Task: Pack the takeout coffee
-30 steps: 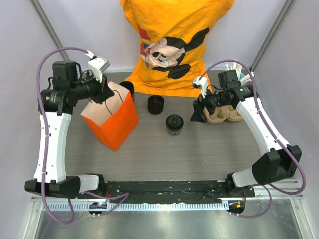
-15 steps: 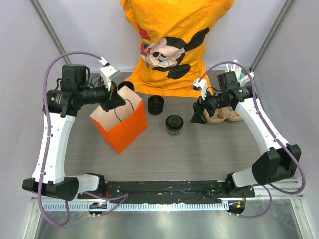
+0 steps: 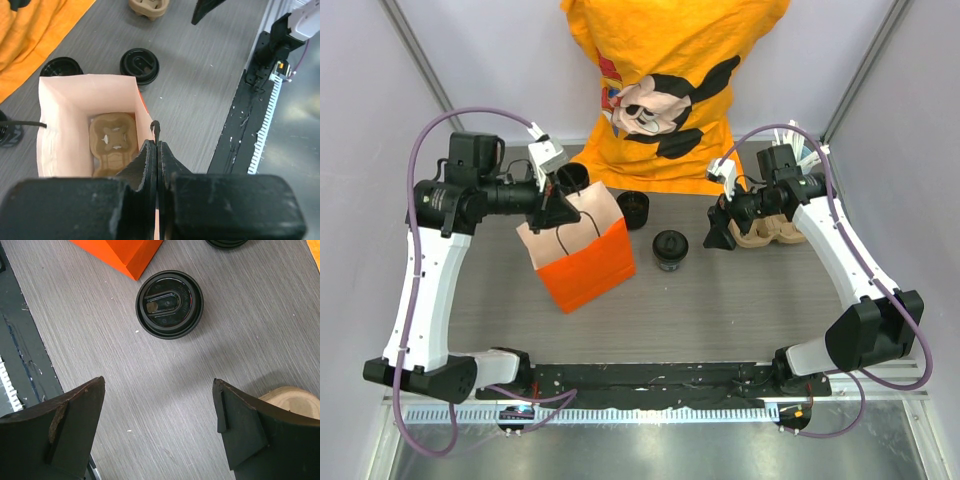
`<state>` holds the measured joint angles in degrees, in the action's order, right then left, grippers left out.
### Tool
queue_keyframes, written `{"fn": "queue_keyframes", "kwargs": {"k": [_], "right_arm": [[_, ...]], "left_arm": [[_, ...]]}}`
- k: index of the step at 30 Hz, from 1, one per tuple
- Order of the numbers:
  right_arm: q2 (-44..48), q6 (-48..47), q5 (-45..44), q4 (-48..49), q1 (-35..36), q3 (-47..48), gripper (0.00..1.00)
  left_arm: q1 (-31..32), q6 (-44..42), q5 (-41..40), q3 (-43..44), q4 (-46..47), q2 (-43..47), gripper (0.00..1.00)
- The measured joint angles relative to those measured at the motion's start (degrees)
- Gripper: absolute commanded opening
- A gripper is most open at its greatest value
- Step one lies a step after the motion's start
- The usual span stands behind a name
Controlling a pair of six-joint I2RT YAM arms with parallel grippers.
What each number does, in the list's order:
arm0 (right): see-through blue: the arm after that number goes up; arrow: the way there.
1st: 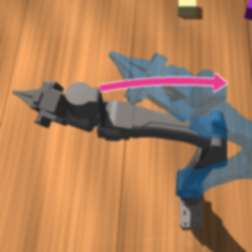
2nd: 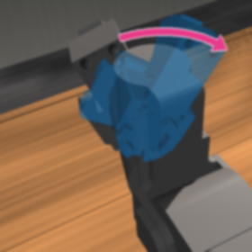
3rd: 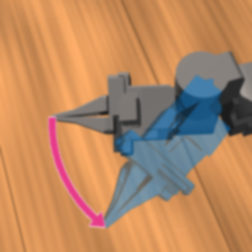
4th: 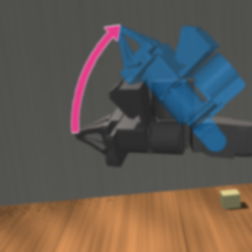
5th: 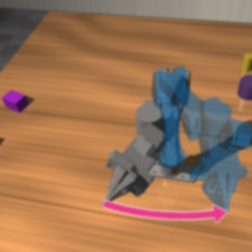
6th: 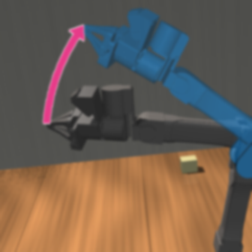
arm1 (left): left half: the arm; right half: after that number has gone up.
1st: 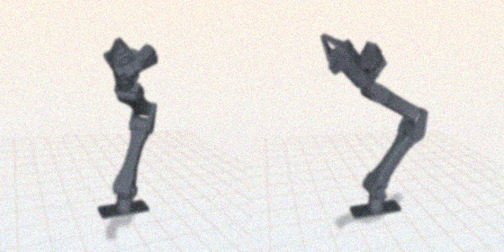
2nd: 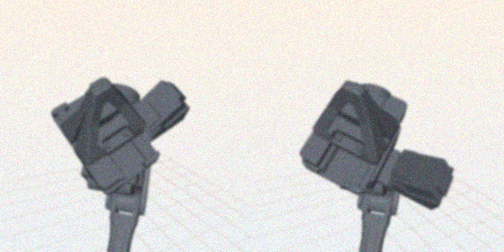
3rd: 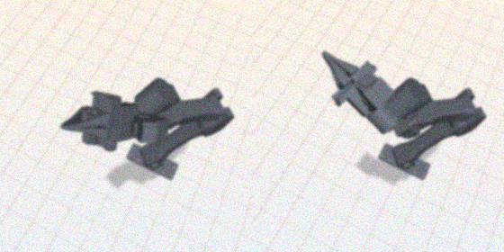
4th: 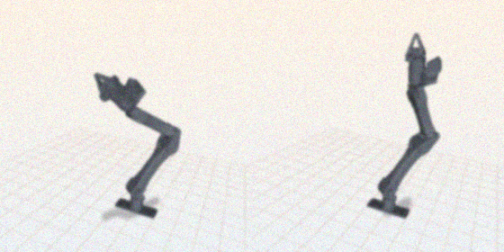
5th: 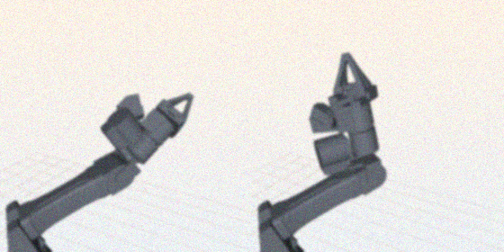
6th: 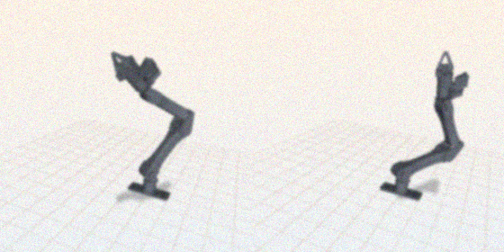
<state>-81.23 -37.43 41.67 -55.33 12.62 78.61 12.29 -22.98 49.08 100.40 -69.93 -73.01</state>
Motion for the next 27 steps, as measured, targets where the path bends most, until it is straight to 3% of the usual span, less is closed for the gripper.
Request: {"fn": "queue_keyframes", "kwargs": {"k": [4, 6, 17, 27], "right_arm": [[0.0, 0.0, 0.0, 0.0, 0.0, -0.4, 0.93], [0.0, 0.0, -0.1, 0.1, 0.0, -0.7, 0.93], [-0.2, -0.1, -2.5, 2.4, 1.8, -1.5, 0.93], [-6.8, -4.7, -6.3, 3.0, 7.9, 2.1, 0.86]], "left_arm": [[0.5, -1.1, 1.2, 0.1, -0.9, 0.0, 0.2], [0.7, -1.5, 1.5, 0.1, -1.2, 0.0, 0.39], [0.4, -1.0, -0.1, 4.0, -1.5, -0.3, 0.98], [-4.5, 3.8, -11.4, 9.3, 3.3, 1.3, 1.0]]}}
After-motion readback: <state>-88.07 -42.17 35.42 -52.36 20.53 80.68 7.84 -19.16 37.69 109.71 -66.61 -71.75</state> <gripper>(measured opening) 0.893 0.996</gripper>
